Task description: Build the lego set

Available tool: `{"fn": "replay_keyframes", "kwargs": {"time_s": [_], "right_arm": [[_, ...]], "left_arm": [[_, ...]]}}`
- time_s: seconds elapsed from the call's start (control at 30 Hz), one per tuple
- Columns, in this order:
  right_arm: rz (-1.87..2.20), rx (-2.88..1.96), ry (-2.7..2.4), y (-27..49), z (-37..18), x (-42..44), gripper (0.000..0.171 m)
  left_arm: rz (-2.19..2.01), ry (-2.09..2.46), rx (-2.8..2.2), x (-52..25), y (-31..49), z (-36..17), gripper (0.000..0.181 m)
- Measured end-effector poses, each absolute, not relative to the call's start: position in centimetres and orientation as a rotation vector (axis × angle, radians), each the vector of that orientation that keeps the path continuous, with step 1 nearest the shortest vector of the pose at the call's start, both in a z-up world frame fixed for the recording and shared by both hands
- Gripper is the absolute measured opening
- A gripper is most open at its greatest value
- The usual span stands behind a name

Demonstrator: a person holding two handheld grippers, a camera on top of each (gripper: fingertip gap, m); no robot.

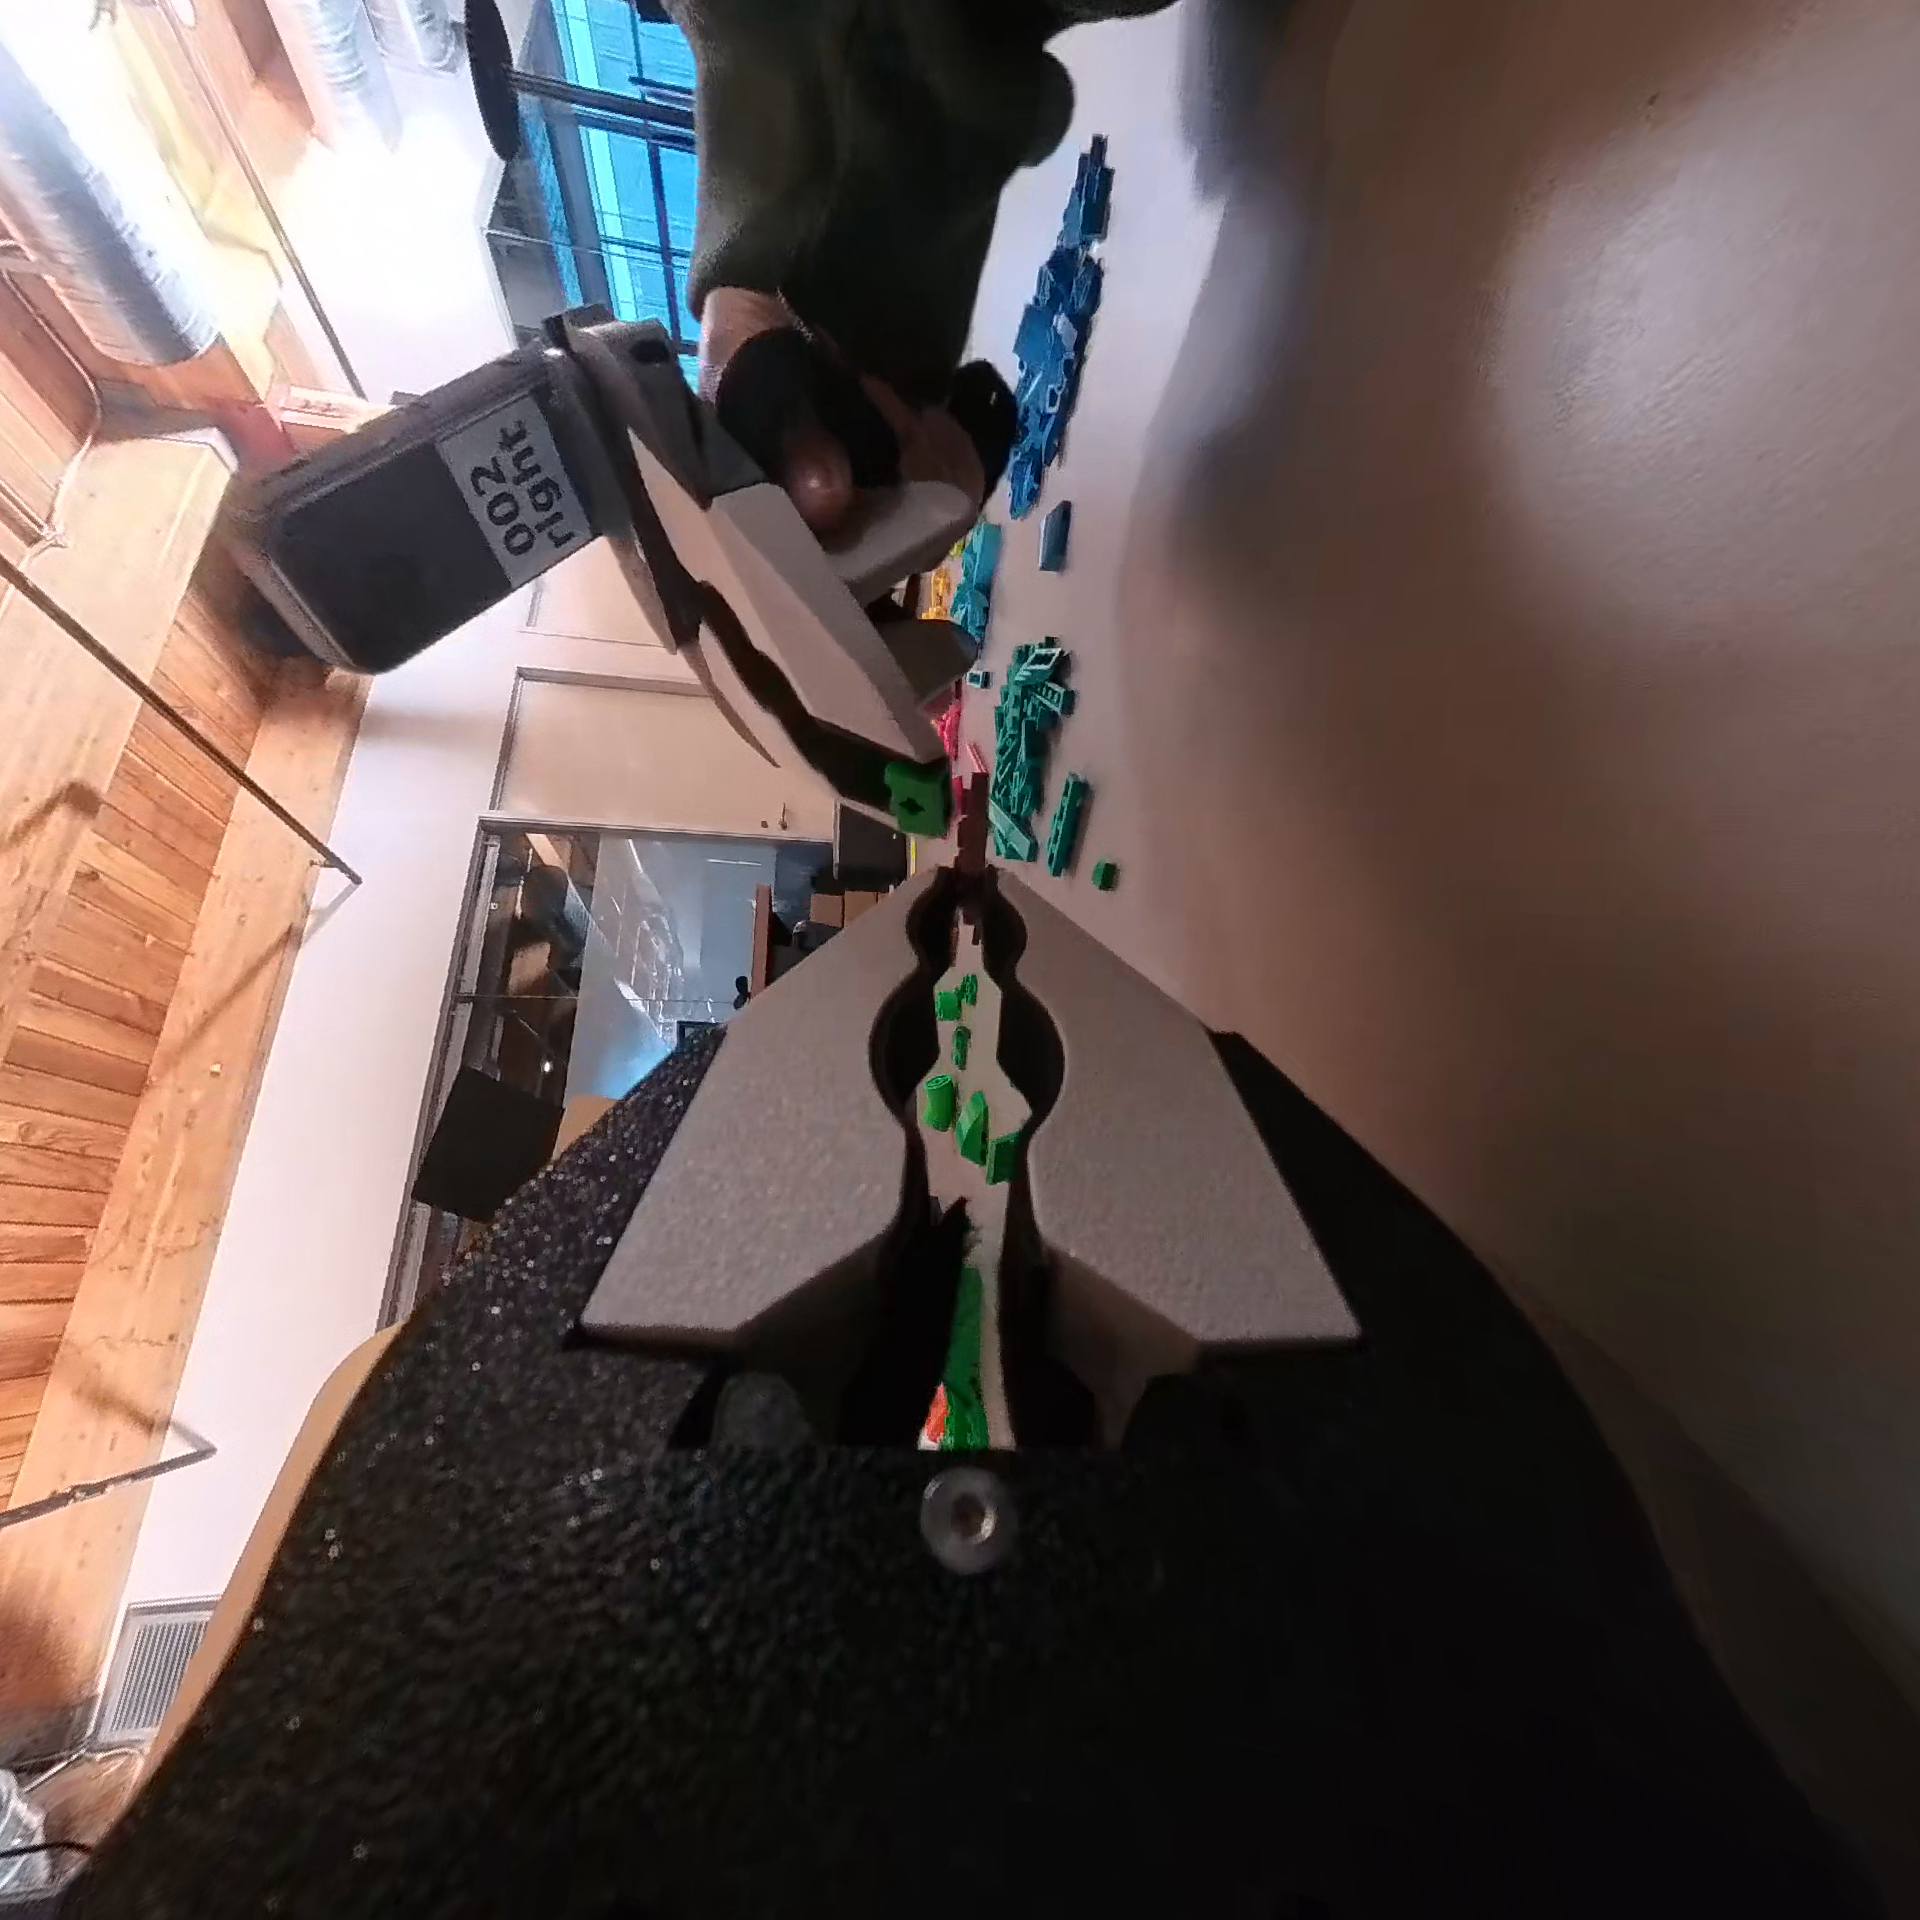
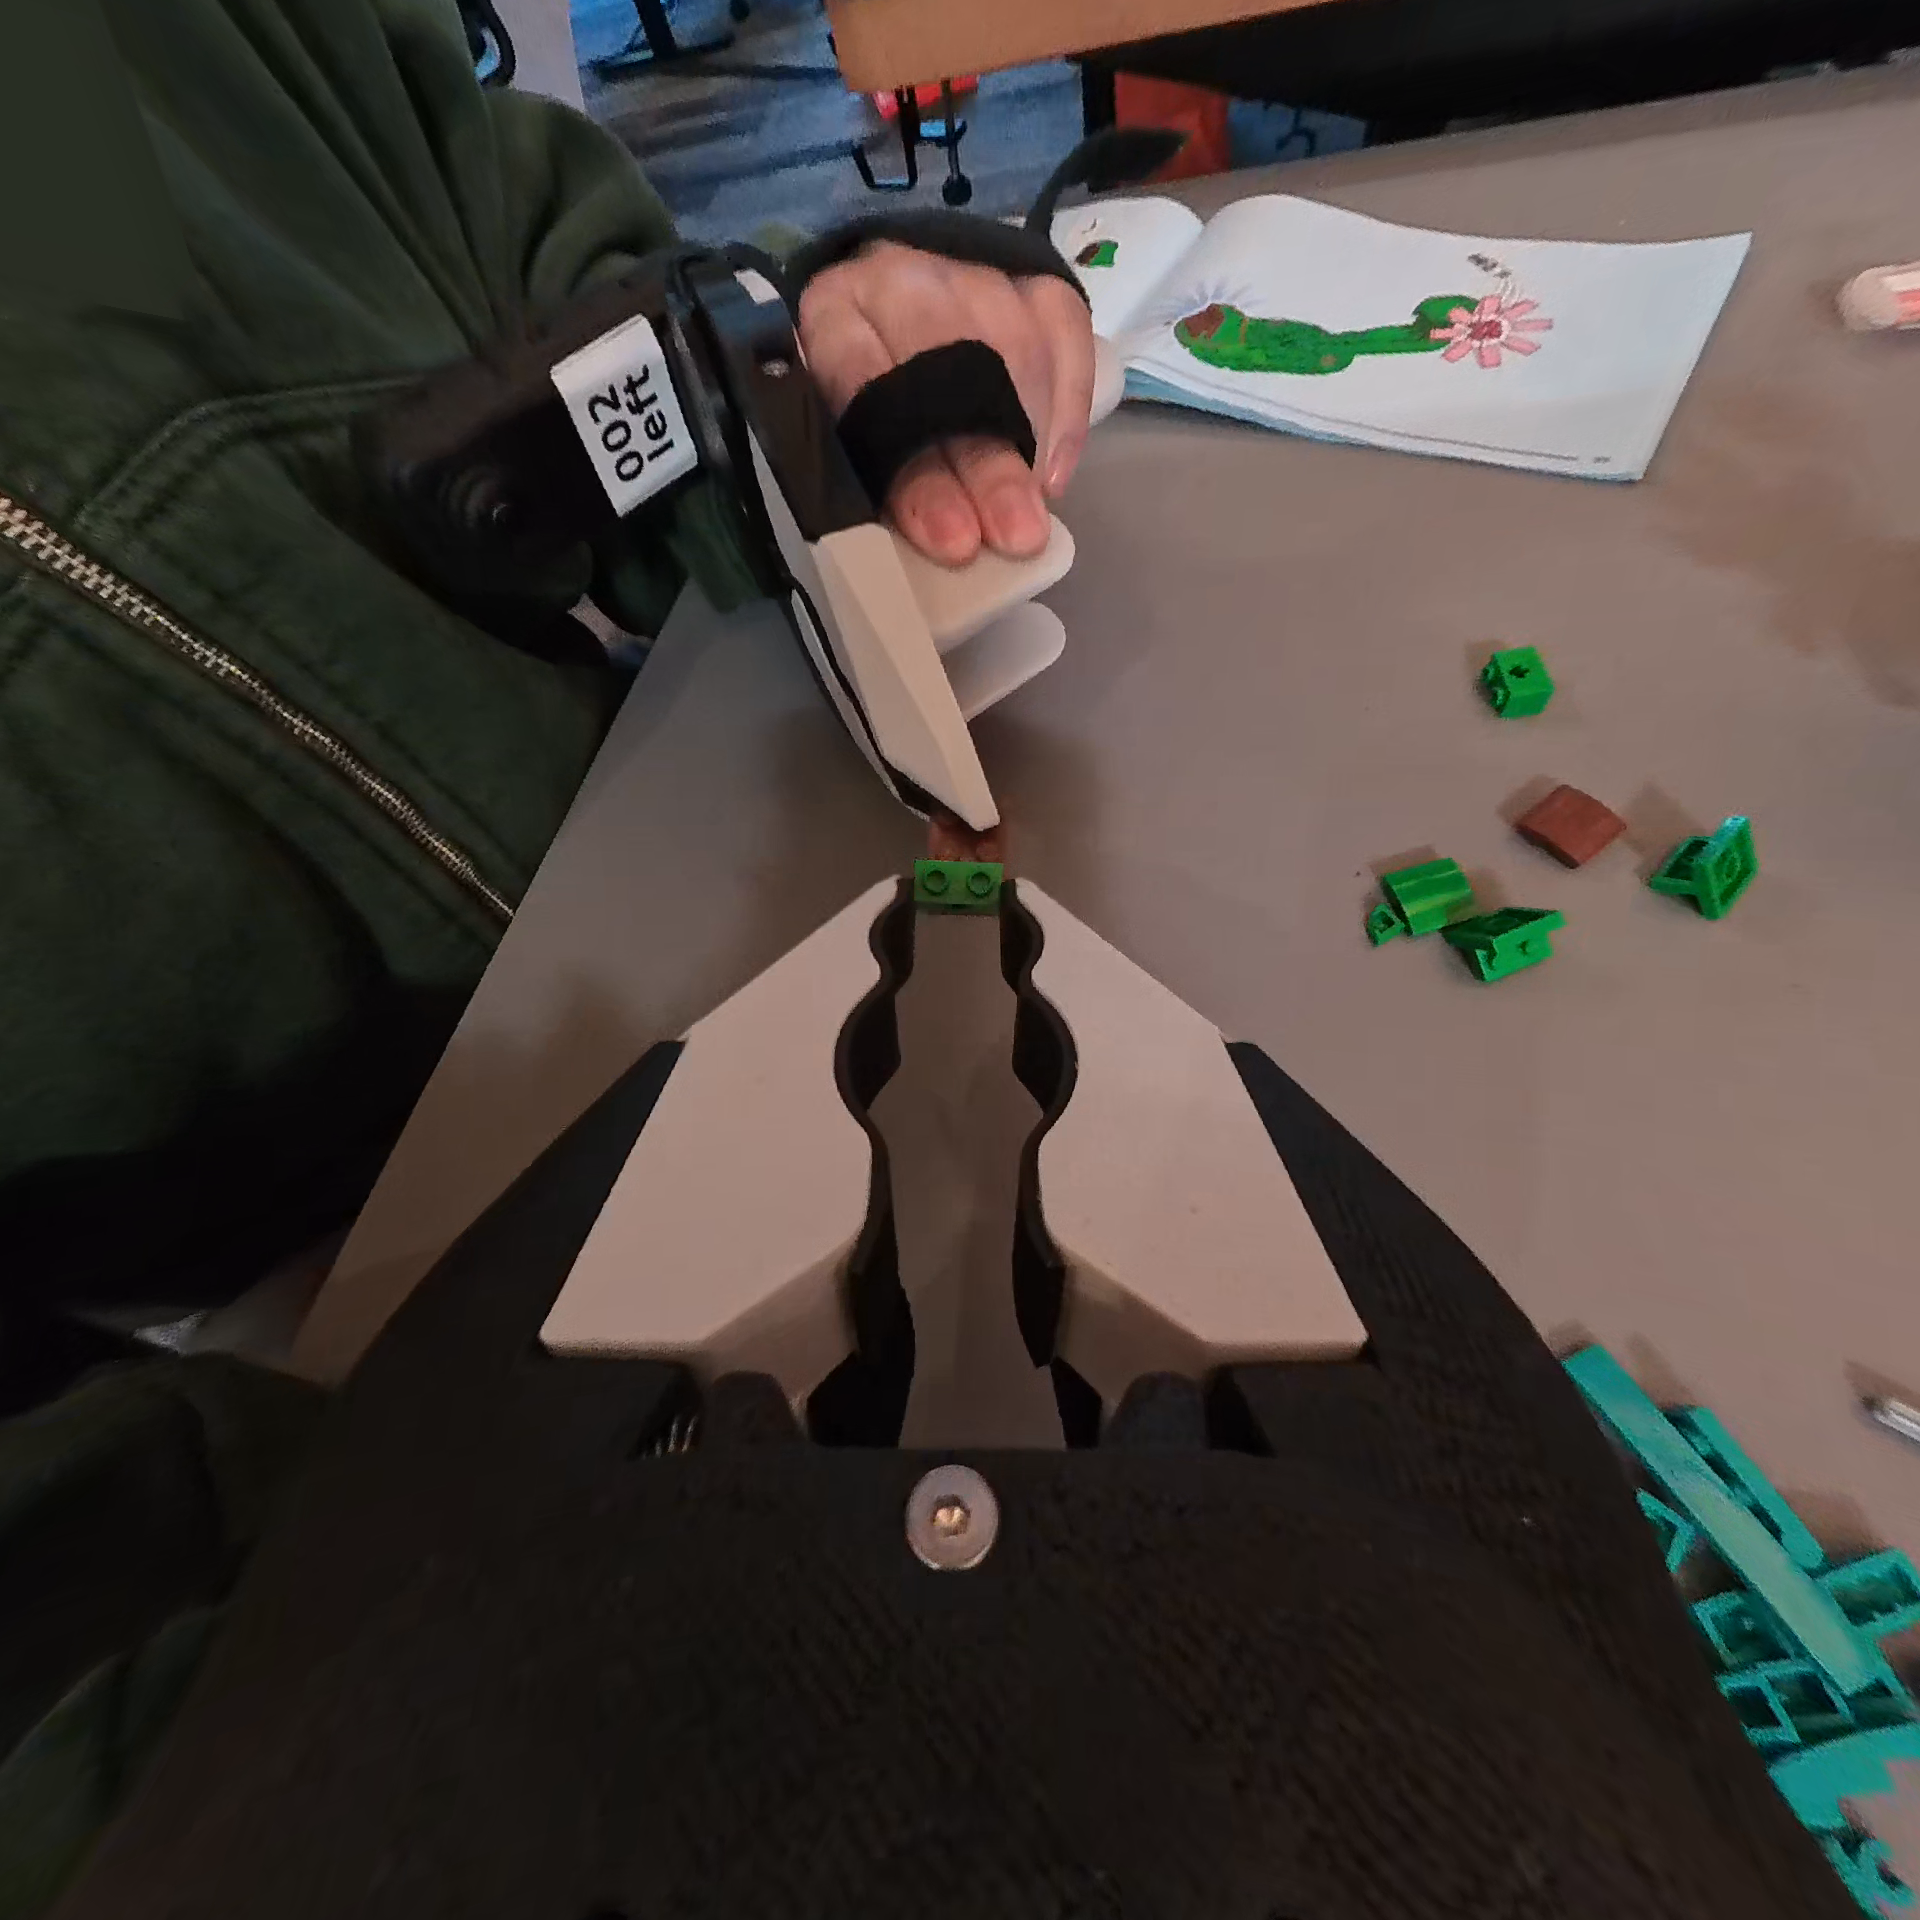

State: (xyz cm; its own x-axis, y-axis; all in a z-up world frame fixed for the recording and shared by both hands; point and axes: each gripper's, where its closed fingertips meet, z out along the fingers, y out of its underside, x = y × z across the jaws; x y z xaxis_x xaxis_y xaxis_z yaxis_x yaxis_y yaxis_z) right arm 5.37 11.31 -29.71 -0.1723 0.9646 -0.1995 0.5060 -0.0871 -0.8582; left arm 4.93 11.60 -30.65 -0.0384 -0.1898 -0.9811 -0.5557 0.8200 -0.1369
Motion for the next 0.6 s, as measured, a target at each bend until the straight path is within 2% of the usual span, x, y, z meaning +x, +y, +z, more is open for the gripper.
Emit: {"fn": "replay_keyframes", "kwargs": {"time_s": [0.6], "right_arm": [[1.1,-1.628,-1.767,10.96,-30.37,5.35,0.015]], "left_arm": [[0.343,1.621,-0.573,5.1,11.1,-30.69,0.002]]}}
